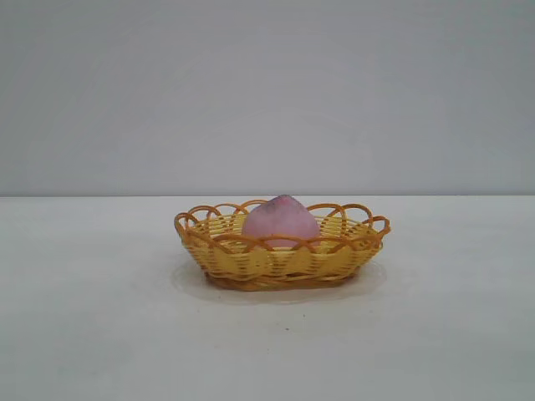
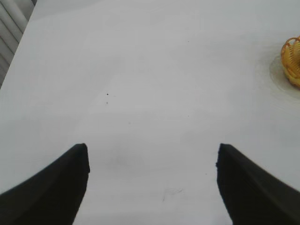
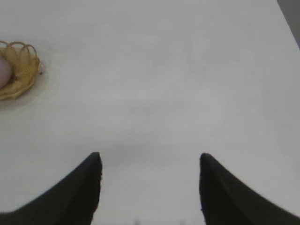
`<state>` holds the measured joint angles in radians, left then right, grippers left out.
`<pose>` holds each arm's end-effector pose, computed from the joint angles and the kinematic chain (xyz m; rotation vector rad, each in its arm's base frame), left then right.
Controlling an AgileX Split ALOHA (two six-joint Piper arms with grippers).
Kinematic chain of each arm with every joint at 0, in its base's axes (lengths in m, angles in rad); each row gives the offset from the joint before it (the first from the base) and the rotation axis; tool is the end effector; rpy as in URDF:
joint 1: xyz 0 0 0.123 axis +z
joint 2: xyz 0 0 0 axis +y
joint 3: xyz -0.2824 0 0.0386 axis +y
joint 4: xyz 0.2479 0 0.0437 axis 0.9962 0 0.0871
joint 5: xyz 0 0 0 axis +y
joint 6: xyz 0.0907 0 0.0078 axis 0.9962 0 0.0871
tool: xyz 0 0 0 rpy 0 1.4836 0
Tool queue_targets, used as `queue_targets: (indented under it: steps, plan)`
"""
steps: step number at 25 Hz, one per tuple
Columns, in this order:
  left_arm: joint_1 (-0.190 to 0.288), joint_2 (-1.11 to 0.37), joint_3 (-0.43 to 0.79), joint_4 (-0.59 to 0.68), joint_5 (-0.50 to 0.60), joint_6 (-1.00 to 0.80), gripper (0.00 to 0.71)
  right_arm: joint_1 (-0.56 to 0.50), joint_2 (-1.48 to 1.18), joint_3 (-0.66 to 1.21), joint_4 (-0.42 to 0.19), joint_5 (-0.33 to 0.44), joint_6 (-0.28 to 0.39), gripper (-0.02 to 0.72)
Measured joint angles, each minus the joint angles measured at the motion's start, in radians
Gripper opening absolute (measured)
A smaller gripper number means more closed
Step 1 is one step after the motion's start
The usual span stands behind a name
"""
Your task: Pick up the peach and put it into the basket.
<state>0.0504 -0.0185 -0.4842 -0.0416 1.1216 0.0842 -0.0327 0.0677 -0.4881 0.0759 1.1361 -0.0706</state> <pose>-0.0083 -0.0038 0.2679 0.0391 2.1015 0.0307 0.0030 0.0062 0.2683 -0.0450 2.1962 0.0356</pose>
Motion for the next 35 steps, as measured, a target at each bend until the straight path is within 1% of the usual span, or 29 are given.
queue_targets:
  steps: [4,35]
  plan:
    - [0.0,0.0,0.0,0.0,0.0,0.0,0.531,0.0,-0.083,0.0,0.0,0.002,0.004,0.388]
    - [0.0,0.0,0.0,0.0,-0.002,0.0,0.531,0.0,-0.083,0.0,0.0,0.003,0.004,0.388]
